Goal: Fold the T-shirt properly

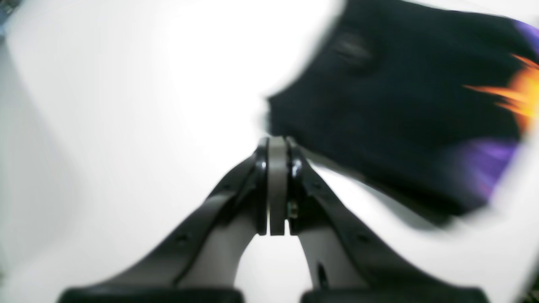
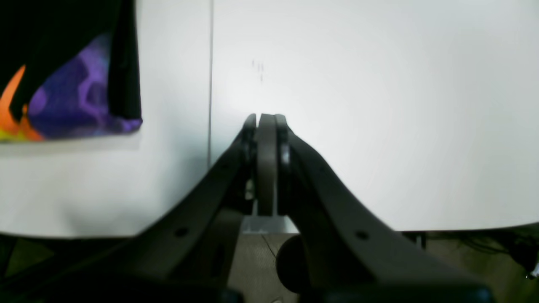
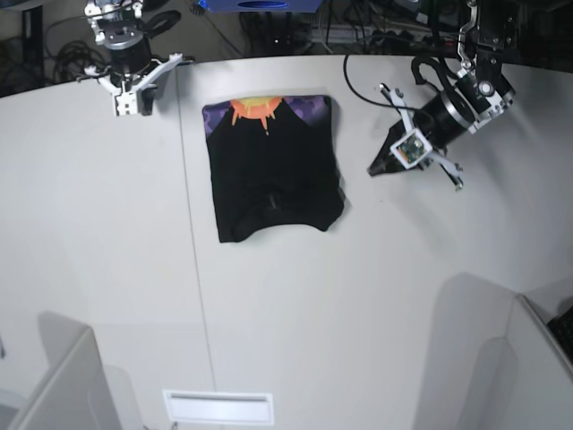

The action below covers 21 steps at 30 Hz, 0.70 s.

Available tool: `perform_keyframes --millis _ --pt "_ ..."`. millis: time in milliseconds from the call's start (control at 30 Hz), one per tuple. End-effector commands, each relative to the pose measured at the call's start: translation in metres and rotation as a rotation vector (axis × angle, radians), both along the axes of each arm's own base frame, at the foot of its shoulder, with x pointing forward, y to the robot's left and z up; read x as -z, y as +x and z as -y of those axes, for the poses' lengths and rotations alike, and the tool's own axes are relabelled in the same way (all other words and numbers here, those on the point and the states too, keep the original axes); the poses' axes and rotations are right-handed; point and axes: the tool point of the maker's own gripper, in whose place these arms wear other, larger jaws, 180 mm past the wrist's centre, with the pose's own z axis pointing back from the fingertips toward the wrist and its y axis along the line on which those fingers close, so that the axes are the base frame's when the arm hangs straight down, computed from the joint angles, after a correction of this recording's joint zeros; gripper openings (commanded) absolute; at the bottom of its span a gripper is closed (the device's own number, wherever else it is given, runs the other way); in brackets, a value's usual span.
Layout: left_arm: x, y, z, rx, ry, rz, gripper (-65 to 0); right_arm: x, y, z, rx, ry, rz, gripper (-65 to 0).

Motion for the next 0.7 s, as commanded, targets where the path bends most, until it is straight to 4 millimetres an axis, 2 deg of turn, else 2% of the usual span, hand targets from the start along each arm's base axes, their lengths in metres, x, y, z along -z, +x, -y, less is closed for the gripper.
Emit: perform_keyframes --millis 0,233,500,667 --pt "-0.009 -0.004 -0.003 0.0 -0.038 0.029 -65.0 -0.005 -0.004 0.0 -0.017 -0.012 0.015 -65.0" --pt "0.028 -0.079 -0.037 -0.091 -0.007 -0.172 -65.0 0.005 -0.046 0.002 -0.031 -0.026 -0.07 -65.0" --pt "0.072 -0.177 -0.05 -0.129 0.019 -0.467 -65.0 0.022 -0.114 0.001 -0.027 -0.023 -0.276 -65.0" --pt "0.114 -0.235 -0.058 -0.161 0.016 -0.669 -65.0 0.039 -0.158 0.007 -0.002 -0.043 -0.501 -65.0"
